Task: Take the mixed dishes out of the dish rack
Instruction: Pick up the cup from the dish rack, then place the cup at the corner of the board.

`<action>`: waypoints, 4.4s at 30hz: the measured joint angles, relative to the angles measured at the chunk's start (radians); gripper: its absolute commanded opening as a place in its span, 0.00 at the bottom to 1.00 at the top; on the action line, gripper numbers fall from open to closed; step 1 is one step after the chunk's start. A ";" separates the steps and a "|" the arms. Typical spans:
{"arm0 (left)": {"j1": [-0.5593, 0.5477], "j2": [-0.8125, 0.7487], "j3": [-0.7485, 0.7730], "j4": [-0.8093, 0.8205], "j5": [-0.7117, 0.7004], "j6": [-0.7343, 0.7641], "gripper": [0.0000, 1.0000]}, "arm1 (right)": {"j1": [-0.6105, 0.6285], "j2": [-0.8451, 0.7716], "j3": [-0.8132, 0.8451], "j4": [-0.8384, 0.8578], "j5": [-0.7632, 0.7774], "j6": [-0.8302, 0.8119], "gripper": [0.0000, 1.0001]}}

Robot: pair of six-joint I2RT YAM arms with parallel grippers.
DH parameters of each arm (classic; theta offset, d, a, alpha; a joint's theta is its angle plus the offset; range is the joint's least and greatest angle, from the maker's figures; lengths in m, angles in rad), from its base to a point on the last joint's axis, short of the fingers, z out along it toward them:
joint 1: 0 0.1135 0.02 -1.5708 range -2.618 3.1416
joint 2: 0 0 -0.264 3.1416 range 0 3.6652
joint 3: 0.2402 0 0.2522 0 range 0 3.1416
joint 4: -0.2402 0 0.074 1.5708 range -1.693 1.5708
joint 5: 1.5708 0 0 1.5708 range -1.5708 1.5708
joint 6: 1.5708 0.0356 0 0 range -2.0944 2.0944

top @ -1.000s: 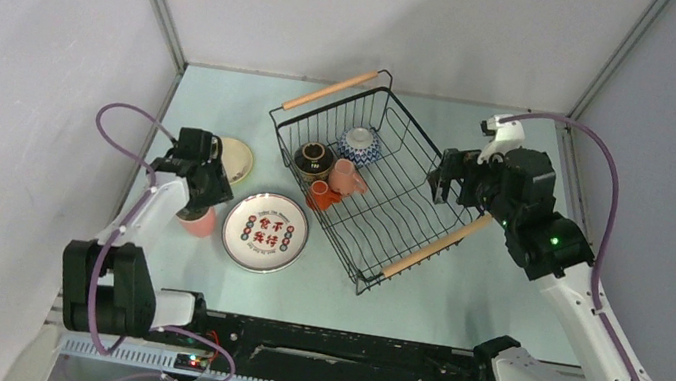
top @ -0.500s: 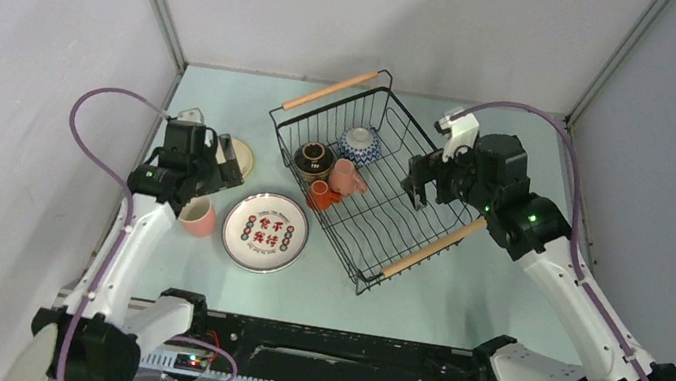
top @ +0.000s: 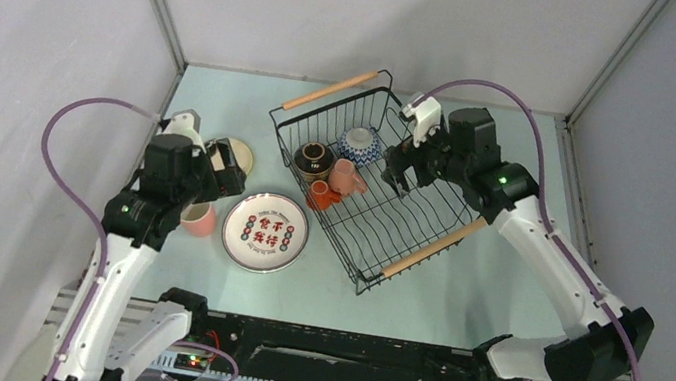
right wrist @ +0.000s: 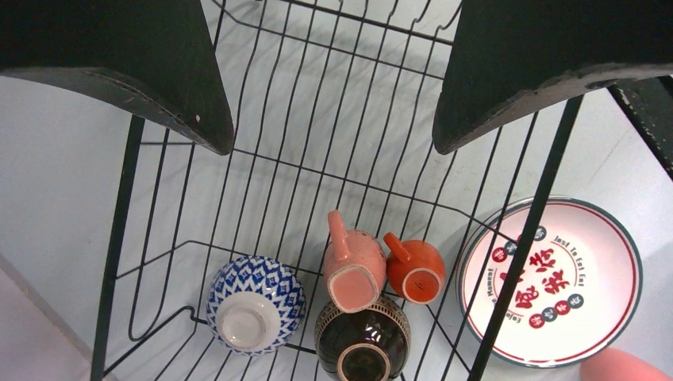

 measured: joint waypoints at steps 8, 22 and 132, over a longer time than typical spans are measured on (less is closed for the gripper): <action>0.000 -0.111 0.000 -0.032 0.031 0.005 0.99 | 0.005 0.147 0.076 -0.036 -0.019 -0.094 0.94; 0.000 -0.122 0.000 -0.037 0.106 0.000 1.00 | 0.005 0.479 0.321 -0.132 -0.044 -0.261 0.90; -0.275 -0.092 -0.404 1.154 0.489 -0.660 0.82 | 0.113 -0.055 -0.268 0.766 -0.344 1.049 0.11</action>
